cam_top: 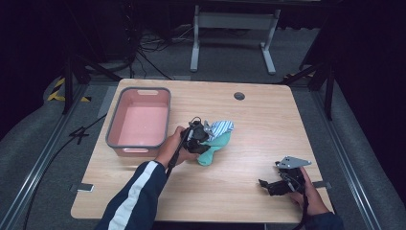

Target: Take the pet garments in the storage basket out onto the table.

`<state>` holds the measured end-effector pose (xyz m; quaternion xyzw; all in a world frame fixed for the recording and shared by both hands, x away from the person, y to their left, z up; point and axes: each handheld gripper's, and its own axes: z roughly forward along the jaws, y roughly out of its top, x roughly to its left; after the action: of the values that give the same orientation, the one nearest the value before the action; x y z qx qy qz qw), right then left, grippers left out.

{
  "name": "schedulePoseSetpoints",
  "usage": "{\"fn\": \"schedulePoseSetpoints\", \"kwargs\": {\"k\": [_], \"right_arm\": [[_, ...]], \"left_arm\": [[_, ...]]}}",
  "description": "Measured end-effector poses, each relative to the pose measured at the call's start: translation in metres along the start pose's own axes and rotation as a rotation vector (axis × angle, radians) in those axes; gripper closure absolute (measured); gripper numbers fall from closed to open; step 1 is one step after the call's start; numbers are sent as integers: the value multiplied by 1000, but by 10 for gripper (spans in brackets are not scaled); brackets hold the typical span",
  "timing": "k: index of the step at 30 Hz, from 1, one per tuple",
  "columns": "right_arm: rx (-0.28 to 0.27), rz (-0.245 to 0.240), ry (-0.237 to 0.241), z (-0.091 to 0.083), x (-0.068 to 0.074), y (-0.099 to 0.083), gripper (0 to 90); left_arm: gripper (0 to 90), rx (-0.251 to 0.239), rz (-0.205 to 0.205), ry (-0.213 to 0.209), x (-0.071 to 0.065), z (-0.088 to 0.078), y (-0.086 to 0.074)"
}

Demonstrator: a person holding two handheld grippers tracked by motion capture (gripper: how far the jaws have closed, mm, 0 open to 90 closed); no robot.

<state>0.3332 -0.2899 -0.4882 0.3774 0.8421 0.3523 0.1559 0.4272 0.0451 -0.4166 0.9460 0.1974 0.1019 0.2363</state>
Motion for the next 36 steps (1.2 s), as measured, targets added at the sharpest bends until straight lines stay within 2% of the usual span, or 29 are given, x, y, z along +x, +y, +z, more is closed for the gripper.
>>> {"fn": "schedulePoseSetpoints", "kwargs": {"k": [8,11,12,17,18,20,23,25,27,29,36], "right_arm": [[0,0,0,0,0,0,5],[0,0,0,0,0,0,6],[0,0,0,0,0,0,6],[0,1,0,0,0,0,6],[0,0,0,0,0,0,6],[0,0,0,0,0,0,6],[2,0,0,0,0,0,6],[0,1,0,0,0,0,6],[1,0,0,0,0,0,6],[0,1,0,0,0,0,6],[2,0,0,0,0,0,6]], "left_arm": [[683,37,-2,-17,-8,19,-5],[623,52,-12,-26,-9,22,-4],[611,33,-15,-25,-11,23,-4],[513,34,-14,-20,-12,18,2],[489,21,-12,-12,-12,17,2],[433,4,-16,-15,-12,16,3],[342,12,-14,-8,-12,12,4],[285,-2,-19,9,-13,9,4],[273,-22,-24,-2,-12,4,4],[261,-35,-26,9,-13,-1,4],[267,-68,8,14,-17,-27,-3]]}}
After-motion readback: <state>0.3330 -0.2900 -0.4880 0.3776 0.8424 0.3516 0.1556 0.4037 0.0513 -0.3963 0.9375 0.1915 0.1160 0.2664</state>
